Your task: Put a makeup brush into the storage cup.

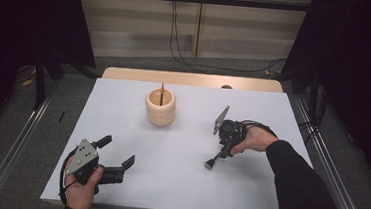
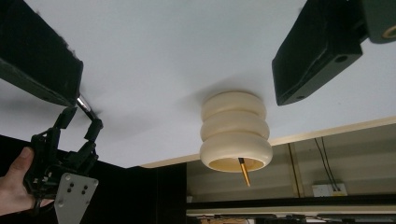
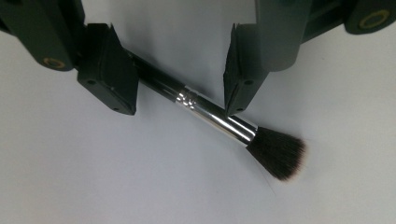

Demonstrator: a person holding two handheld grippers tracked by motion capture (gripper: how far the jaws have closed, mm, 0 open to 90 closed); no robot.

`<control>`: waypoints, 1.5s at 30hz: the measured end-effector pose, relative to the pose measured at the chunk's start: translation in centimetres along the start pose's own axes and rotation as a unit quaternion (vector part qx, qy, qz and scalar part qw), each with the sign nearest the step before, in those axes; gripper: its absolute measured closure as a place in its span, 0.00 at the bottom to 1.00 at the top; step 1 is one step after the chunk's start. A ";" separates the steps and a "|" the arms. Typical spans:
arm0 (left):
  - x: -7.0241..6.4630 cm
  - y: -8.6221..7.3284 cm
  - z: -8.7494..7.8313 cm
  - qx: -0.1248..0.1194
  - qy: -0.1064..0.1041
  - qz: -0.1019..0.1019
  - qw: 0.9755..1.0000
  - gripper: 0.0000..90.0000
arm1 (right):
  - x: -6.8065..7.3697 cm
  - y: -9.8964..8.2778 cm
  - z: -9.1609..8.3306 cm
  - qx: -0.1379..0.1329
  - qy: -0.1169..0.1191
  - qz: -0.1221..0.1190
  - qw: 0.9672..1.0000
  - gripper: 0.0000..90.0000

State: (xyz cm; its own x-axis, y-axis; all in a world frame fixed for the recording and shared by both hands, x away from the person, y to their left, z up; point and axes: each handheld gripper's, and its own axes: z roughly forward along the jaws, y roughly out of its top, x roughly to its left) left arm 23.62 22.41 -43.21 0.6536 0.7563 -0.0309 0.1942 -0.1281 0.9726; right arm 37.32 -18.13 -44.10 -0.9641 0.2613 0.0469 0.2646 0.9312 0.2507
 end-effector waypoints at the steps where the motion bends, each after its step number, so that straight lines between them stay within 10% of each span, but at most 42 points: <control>1: 0.0 0.0 0.0 0.000 0.003 -0.001 1.000 0.02 | 0.1 0.0 0.0 0.002 -0.001 0.005 1.000 0.51; 15: 0.0 0.0 0.0 0.002 -0.002 -0.001 1.000 0.02 | -0.1 -0.3 0.6 0.018 0.006 -0.014 1.000 0.51; 31: 0.0 -0.1 -0.1 0.001 0.002 -0.003 1.000 0.02 | 0.0 -0.5 0.8 0.015 0.005 -0.030 0.999 0.83; 45: 0.1 -0.1 -0.1 0.003 0.003 -0.004 1.000 0.02 | -0.4 -0.8 0.7 0.001 0.015 0.006 1.000 0.88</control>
State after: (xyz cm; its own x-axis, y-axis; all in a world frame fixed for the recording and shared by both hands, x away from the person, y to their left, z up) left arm 23.55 22.56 -43.27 0.6474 0.7612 -0.0377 0.2037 -0.1252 0.9710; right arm 37.50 -18.76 -44.98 -0.9609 0.2657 0.0783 0.2769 0.9283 0.2482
